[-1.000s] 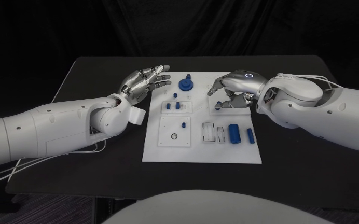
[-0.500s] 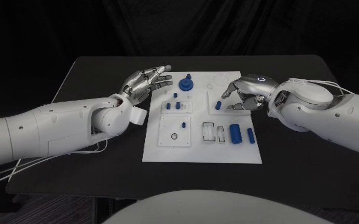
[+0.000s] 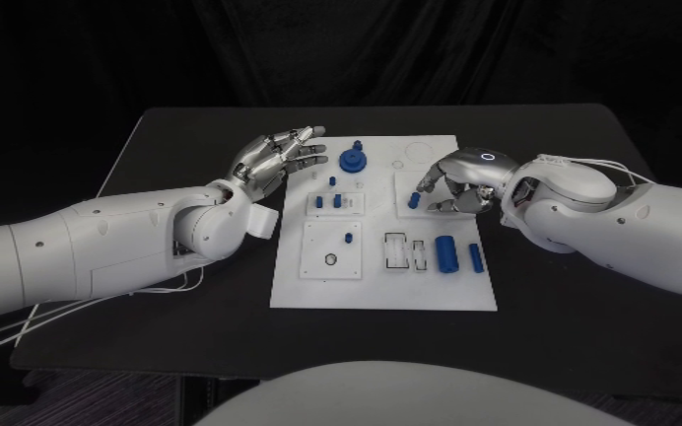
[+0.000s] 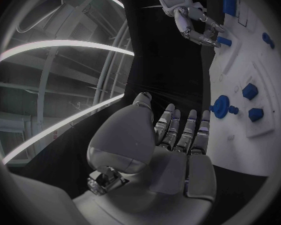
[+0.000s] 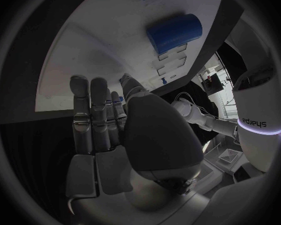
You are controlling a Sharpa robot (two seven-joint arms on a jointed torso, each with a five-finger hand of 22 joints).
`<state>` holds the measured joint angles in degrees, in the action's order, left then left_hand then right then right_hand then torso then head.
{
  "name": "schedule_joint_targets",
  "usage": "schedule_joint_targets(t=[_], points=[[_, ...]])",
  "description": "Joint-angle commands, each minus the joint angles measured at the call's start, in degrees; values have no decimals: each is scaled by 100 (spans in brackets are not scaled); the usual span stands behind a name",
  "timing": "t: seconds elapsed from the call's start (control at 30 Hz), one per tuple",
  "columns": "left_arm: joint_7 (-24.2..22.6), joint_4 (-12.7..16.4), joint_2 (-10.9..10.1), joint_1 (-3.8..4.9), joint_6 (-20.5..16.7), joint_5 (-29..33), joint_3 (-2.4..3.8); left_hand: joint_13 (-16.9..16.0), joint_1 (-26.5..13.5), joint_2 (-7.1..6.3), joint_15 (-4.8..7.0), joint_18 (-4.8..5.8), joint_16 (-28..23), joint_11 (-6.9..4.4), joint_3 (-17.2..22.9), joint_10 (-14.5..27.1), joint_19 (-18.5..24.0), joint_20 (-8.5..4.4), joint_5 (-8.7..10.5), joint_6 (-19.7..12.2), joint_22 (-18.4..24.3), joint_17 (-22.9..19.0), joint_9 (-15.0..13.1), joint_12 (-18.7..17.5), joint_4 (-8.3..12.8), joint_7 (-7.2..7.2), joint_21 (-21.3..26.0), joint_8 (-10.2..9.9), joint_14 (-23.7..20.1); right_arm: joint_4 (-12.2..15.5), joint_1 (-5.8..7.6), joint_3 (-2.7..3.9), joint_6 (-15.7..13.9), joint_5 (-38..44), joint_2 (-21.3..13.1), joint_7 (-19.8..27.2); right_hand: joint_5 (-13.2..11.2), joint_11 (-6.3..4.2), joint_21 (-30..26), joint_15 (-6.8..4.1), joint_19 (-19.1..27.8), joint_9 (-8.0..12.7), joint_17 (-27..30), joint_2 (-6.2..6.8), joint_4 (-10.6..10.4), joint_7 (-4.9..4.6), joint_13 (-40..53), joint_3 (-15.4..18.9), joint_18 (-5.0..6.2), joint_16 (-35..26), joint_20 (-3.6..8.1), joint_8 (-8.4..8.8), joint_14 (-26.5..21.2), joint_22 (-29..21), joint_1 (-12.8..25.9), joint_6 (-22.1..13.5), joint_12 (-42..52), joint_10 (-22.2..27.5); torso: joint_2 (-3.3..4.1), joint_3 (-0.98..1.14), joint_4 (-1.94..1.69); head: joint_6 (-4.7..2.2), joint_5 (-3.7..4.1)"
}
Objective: Assemble the parts on the task board
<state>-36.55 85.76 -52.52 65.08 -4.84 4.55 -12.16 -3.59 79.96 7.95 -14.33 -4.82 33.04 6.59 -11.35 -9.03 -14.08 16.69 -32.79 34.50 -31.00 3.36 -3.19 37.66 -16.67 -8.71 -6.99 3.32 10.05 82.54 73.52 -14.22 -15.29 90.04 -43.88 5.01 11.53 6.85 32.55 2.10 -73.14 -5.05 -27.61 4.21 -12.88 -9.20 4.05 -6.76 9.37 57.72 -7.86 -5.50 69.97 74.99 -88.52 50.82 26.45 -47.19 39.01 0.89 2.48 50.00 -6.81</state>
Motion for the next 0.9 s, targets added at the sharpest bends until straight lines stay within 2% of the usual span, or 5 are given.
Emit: schedule_joint_targets(t=[0.03,0.13,0.3,0.5,0.9], points=[[-11,16,17,-17,88,31,5,-4,36,52,-59,43,21,51,48,4,-43,0,-38,23,9,6,-7,20,8,-27,-17,36,-2,-30,-26,3,-90,-11,33,31,24,-9,-17,-24,-20,18,5,12,-7,-37,-13,-42,-20,-24,21,55,21,260,-61,-40,-44,-80,-4,0,-3,0,8],[0,15,22,-22,98,31,5,-4,54,52,-63,43,21,56,55,7,-39,0,-51,30,19,6,-7,20,9,-30,-15,38,-4,-49,-33,3,-90,-11,61,35,22,-19,-14,-32,-30,32,2,18,-31,-78,-15,-62,-21,-29,28,83,29,266,-69,-82,-72,-177,-3,1,-5,0,17],[10,-3,27,-43,112,30,5,-4,69,53,-66,43,21,59,61,9,-40,0,-65,33,16,5,-8,22,9,-34,-17,39,-7,-89,-50,3,-79,-12,135,49,21,-27,-18,-38,-36,34,-9,17,-54,-87,-13,-79,-21,-26,34,84,39,269,-69,-78,-90,-255,0,-2,0,0,15],[23,-10,18,-82,125,30,6,-6,113,56,-70,42,31,70,81,6,-39,1,-109,96,20,6,-15,48,10,-44,-19,51,-12,-117,-66,4,-49,-12,197,60,217,-41,-35,-57,-45,22,-4,66,-48,-63,-28,-227,-23,-51,57,55,37,281,-216,2,-242,-394,0,-3,0,0,1],[21,-10,-12,-159,105,30,6,-6,146,48,-73,48,38,83,93,3,26,2,-150,126,138,6,-18,59,8,-56,11,60,-17,-162,-94,4,-49,-12,308,93,188,-80,-29,-90,-51,-36,-23,168,-73,-34,-1,-532,-24,-61,87,-19,42,296,-347,192,-362,-659,-2,-5,0,0,1]])
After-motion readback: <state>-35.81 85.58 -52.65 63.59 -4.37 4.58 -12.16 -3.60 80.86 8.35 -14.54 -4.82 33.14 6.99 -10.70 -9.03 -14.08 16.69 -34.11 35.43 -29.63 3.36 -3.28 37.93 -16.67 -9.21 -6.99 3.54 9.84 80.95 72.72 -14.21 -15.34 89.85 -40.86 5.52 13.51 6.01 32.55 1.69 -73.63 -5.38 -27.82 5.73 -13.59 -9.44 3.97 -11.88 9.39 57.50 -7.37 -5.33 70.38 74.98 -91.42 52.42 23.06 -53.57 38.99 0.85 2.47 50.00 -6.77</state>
